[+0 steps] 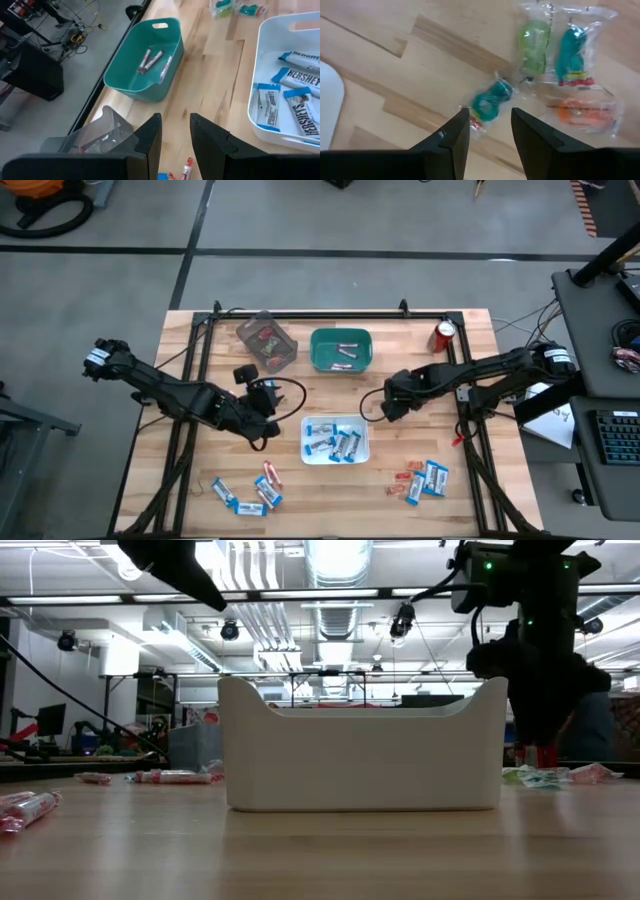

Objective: Sort candy
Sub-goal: Put the blue gummy into the black bin

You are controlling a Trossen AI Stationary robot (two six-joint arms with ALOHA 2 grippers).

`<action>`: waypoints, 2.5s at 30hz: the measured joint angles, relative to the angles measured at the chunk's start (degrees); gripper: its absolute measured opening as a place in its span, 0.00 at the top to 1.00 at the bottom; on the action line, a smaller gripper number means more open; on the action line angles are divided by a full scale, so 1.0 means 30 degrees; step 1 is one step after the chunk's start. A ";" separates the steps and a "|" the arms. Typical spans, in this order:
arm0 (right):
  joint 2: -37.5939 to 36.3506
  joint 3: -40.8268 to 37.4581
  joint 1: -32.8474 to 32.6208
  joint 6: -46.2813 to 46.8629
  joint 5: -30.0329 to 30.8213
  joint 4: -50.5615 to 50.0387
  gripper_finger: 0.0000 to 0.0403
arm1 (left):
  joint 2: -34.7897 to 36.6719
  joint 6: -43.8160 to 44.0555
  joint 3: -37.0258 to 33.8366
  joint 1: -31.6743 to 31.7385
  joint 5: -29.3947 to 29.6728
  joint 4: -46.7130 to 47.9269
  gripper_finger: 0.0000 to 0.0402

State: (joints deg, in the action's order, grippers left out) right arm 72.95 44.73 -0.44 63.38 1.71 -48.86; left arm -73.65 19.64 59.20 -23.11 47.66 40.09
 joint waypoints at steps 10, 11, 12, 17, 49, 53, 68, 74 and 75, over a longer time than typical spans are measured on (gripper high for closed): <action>0.2512 0.0007 -0.0660 0.2132 0.0453 0.0041 0.66 | -0.0015 -0.0007 -0.0533 0.0029 0.0582 -0.0020 0.79; 0.2862 0.0007 -0.0657 0.2124 0.0453 0.0077 0.66 | -0.0015 -0.0007 -0.0533 0.0029 0.0716 -0.0020 0.79; 0.3202 0.0007 -0.0660 0.2127 0.0453 0.0094 0.66 | -0.0015 -0.0007 -0.0533 0.0029 0.0817 -0.0020 0.79; 0.4297 0.0059 -0.0652 0.1808 0.0519 0.1069 0.66 | -0.0018 -0.0006 -0.0536 0.0029 0.0944 -0.0030 0.79; -0.1248 -0.0036 -0.4151 -0.4171 0.8870 0.3448 0.98 | -0.0066 -0.3463 -0.5113 0.0280 -0.7667 -1.7387 0.81; -0.1859 -0.0036 -0.5921 -0.7669 1.3340 0.7236 0.98 | -0.0109 -0.3723 -0.6062 0.0769 -0.7612 -2.0637 0.81; 0.2436 0.0151 -0.7355 -2.6417 1.4863 2.6743 0.98 | -0.0109 -0.3395 -0.6660 0.2674 -0.8080 -2.3523 0.64; 0.4046 0.1307 -0.7253 -2.7816 1.5002 2.6927 0.98 | -0.0109 -0.4356 -0.6660 0.2674 -0.8260 -2.3534 0.54; 0.4304 0.1603 -0.7247 -2.8050 1.5003 2.6957 0.98 | -0.0109 -0.4429 -0.6660 0.2674 -0.8346 -2.3545 0.54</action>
State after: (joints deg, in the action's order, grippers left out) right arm 85.86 49.54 -22.18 -20.77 46.72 32.01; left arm -73.97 6.35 39.22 -15.09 22.62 -30.55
